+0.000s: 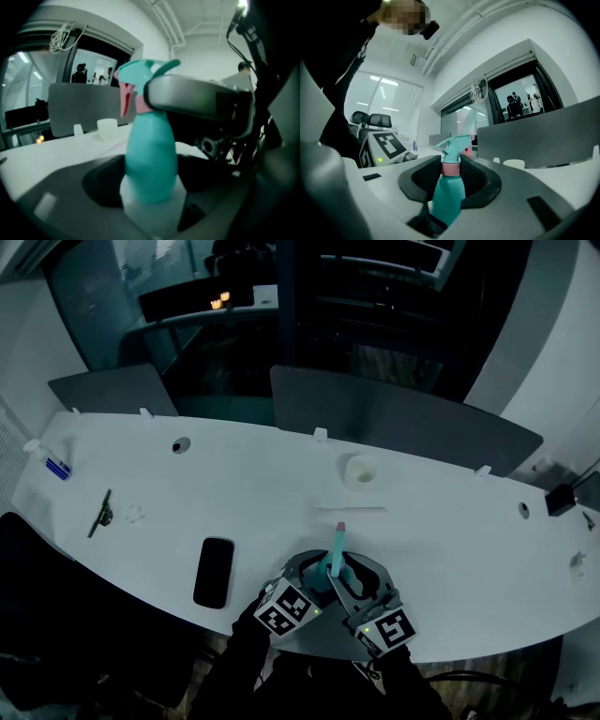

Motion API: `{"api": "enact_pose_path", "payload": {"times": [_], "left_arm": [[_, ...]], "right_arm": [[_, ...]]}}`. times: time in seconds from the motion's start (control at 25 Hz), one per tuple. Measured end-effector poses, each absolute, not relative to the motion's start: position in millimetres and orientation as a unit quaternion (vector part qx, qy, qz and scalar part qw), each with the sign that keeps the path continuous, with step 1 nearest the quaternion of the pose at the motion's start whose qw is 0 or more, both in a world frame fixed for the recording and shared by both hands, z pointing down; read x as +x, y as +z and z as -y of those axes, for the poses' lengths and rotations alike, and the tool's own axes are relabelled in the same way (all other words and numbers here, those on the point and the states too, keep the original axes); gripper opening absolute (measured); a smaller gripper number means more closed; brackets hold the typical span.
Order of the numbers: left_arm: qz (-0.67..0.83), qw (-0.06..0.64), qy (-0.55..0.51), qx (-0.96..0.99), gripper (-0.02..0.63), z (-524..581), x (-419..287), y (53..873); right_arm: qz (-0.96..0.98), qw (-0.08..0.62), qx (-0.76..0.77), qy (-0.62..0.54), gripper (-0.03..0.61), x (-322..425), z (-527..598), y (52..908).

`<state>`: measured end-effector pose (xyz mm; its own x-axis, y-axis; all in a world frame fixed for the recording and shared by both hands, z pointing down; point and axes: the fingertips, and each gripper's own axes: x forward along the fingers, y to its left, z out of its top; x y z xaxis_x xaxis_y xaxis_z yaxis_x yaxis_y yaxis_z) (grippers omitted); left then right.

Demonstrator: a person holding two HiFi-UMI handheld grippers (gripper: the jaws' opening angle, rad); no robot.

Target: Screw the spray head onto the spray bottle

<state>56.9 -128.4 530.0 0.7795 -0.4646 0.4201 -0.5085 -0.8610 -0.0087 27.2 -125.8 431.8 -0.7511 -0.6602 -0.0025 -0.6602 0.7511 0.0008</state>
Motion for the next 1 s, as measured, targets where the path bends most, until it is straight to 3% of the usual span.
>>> {"api": "enact_pose_path", "payload": {"times": [0.32, 0.72, 1.0], "left_arm": [[0.176, 0.034, 0.253, 0.951, 0.351, 116, 59, 533], [0.212, 0.050, 0.234, 0.947, 0.351, 120, 61, 532], [0.146, 0.035, 0.250, 0.957, 0.351, 109, 63, 534]], "right_arm": [[-0.975, -0.027, -0.217, -0.046, 0.127, 31, 118, 436], [-0.952, 0.001, -0.305, -0.016, 0.127, 34, 121, 434], [-0.979, -0.020, -0.197, -0.048, 0.127, 35, 112, 436]]}}
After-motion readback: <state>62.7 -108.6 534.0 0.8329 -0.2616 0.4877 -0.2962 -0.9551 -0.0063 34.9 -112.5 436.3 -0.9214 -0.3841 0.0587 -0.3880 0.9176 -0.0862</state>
